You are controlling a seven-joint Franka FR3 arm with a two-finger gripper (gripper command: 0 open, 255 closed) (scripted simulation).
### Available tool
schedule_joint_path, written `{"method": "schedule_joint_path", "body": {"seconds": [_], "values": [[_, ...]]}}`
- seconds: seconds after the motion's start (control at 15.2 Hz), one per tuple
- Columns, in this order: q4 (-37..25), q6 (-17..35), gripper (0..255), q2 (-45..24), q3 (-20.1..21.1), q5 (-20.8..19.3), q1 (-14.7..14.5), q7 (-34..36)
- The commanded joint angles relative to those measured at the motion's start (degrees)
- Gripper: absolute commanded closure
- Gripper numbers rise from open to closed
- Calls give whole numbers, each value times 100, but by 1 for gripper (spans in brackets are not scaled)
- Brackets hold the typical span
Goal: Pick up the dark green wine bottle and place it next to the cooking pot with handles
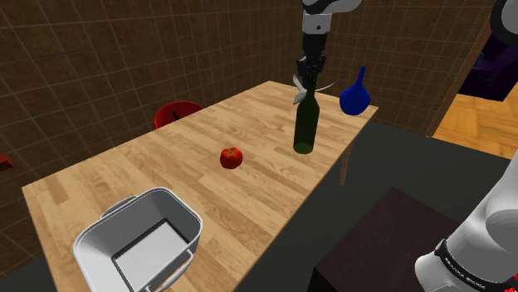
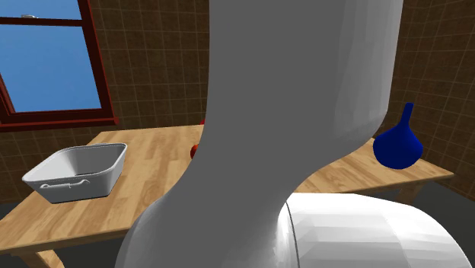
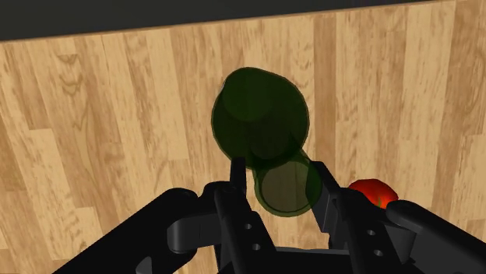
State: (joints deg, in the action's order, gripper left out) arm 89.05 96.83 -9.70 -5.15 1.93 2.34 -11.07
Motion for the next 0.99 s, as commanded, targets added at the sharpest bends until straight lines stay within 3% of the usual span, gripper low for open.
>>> {"method": "schedule_joint_path", "body": {"seconds": [0.0, 0.92], "values": [[-178, -162, 255, -14, -2, 1, 4, 0], [-1711, -1381, 255, -330, -12, 31, 37, 7]]}}
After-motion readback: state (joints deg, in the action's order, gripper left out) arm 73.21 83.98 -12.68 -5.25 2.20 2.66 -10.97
